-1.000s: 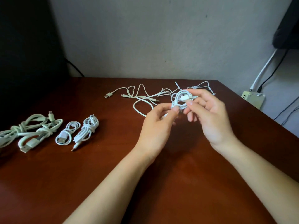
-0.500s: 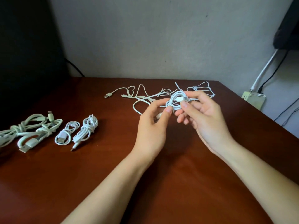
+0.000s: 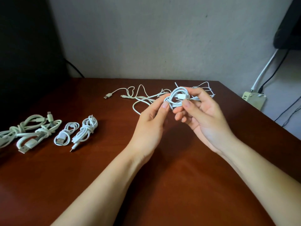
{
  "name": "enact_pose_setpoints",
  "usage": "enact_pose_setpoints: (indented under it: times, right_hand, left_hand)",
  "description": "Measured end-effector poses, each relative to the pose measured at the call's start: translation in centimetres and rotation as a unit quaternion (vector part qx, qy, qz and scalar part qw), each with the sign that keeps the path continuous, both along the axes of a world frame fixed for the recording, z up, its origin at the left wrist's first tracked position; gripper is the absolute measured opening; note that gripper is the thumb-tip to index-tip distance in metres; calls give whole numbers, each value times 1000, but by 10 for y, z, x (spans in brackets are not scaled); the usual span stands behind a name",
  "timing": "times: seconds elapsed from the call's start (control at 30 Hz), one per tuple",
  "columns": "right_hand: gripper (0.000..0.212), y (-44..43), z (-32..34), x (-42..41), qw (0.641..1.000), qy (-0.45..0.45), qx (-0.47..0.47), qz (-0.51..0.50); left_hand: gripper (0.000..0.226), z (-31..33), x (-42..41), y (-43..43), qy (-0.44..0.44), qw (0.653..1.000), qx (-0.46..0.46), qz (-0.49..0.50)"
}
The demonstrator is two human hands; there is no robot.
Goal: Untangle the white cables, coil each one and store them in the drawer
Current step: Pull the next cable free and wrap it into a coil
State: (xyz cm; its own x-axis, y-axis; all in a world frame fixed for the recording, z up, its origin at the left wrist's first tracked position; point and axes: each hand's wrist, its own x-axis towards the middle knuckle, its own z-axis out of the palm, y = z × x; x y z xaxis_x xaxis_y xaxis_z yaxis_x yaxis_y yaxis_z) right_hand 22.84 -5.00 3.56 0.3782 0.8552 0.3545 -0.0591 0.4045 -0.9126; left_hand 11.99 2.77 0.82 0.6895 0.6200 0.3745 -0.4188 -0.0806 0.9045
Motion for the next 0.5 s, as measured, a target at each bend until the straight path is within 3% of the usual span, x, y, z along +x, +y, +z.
enact_pose_setpoints:
  times: [0.33, 0.5]
  right_hand:
    - [23, -2, 3, 3, 999, -8, -14, 47]
    - [17, -1, 3, 7, 996, -87, 2, 12]
  left_hand:
    - [25, 2, -1, 0, -47, 975, -142, -162]
    - [27, 5, -2, -2, -8, 987, -122, -106]
